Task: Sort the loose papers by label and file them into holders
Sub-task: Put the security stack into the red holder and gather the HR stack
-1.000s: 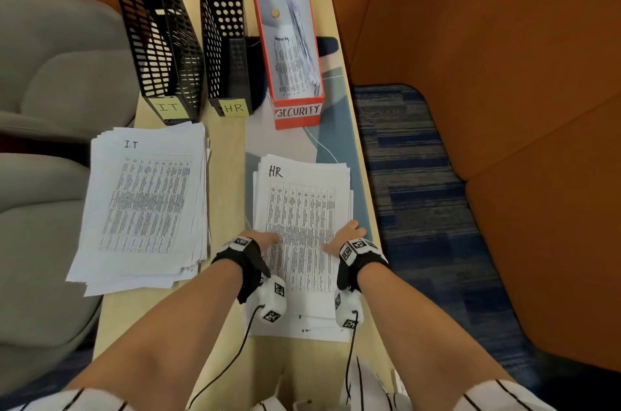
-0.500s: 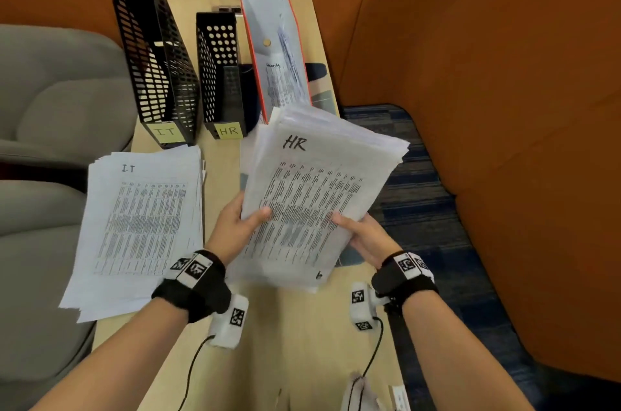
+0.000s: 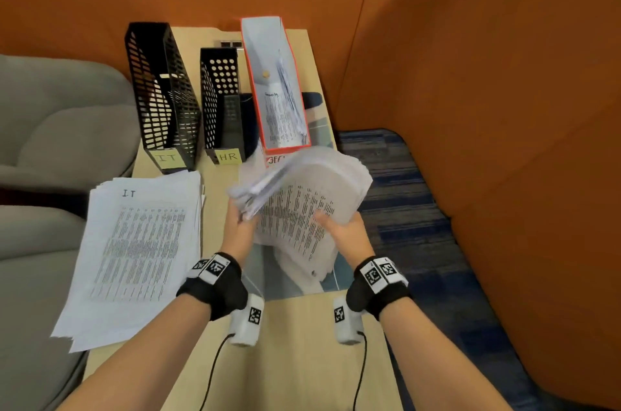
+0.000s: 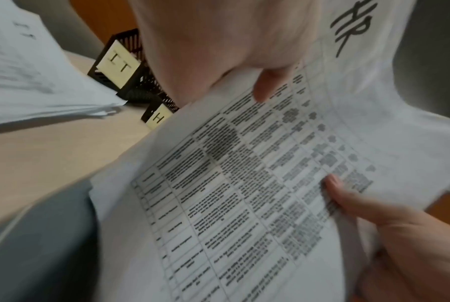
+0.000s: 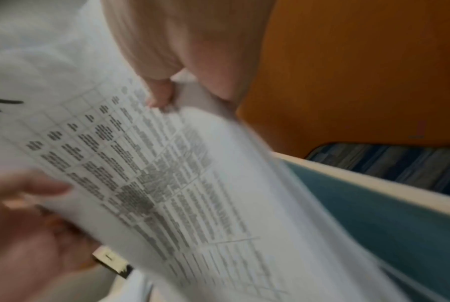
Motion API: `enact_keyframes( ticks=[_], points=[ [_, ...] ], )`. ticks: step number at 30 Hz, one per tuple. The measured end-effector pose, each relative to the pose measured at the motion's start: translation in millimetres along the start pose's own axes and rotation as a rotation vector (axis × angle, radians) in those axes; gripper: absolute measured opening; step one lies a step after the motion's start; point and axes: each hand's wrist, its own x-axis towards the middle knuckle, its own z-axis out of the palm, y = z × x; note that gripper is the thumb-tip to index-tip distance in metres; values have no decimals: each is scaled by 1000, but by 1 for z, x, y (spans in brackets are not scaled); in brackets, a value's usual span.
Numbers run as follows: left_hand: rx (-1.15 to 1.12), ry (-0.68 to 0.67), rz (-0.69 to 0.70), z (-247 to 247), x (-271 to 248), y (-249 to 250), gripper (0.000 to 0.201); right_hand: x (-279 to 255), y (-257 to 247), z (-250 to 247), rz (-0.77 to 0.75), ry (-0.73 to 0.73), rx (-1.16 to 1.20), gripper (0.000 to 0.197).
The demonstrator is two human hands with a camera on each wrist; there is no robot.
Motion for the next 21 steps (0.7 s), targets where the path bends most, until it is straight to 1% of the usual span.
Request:
enact_keyframes(
  ticks=[1, 2, 3, 4, 5, 6, 7, 8, 9, 10, 11, 12, 13, 14, 15, 16, 18, 19, 21],
  points=[
    [14, 23, -68, 0, 6, -4, 38, 3, -1, 4, -4, 76, 4, 39],
    [28, 75, -128, 0, 12, -8, 45, 6, -1, 6, 3, 135, 35, 39],
    [27, 144, -230, -3, 16, -13, 55, 8, -4, 6, 8, 167, 87, 37],
    [20, 197, -350, -7, 19, -21, 70, 12, -3, 5, 30, 173, 165, 34],
    [-31, 195, -482, -13, 20, -25, 85, 13, -6, 4, 62, 151, 262, 33],
    [-115, 146, -560, -16, 21, -30, 97, 14, -7, 2, 92, 111, 347, 34],
    [-186, 85, -597, -18, 20, -34, 98, 14, -8, 0, 112, 72, 408, 36],
    [-222, 32, -572, -21, 16, -30, 84, 13, -10, -3, 115, 27, 440, 38],
    [-205, -5, -530, -23, 11, -21, 64, 13, -10, -7, 118, -12, 474, 38],
    [-206, 36, -519, -26, 11, -17, 47, 13, -9, -13, 120, -66, 524, 40],
    [-227, 93, -493, -32, 11, -11, 41, 12, -8, -20, 125, -113, 562, 42],
    [-233, 83, -424, -41, 13, -3, 37, 12, -8, -29, 135, -133, 565, 44],
    [-215, 113, -332, -52, 18, 2, 32, 12, -7, -39, 142, -137, 539, 45],
    [-211, 139, -275, -62, 23, 5, 25, 13, -4, -50, 141, -122, 501, 45],
    [-188, 149, -232, -72, 30, 2, 21, 12, -3, -61, 136, -110, 449, 42],
    [-169, 152, -189, -80, 34, 3, 22, 11, -1, -70, 127, -103, 368, 37],
    [-146, 158, -120, -91, 40, 4, 20, 12, 1, -78, 102, -110, 156, 29],
    [-132, 154, -91, -91, 40, 6, 19, 13, 3, -77, 84, -113, 72, 29],
    [-87, 108, -39, -90, 41, 3, 19, 18, 9, -73, 44, -100, 19, 38]
  ],
)
